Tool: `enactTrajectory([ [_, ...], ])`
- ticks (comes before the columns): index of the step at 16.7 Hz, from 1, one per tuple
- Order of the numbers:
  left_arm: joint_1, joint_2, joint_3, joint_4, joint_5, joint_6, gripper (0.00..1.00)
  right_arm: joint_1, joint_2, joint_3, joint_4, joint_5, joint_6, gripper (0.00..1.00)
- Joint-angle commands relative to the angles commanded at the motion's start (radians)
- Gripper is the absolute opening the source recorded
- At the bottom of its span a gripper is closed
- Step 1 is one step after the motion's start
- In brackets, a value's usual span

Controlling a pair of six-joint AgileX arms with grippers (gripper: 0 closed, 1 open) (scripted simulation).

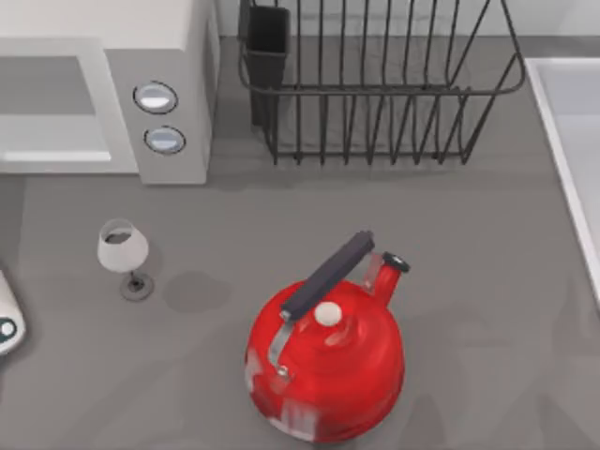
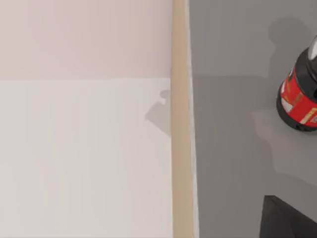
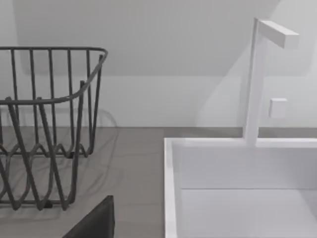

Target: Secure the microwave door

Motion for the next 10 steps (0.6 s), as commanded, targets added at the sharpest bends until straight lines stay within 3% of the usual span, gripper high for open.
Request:
enactTrajectory([
  [4, 0.003, 0.044, -0.085, 0.114, 0.002, 0.002, 0.0, 0.0, 0.0, 0.0, 0.0, 0.0, 0.0, 1.0],
  [10, -0.013, 0.025, -0.102, 0.123, -0.003, -0.011, 0.0, 0.0, 0.0, 0.0, 0.0, 0.0, 0.0, 1.0],
])
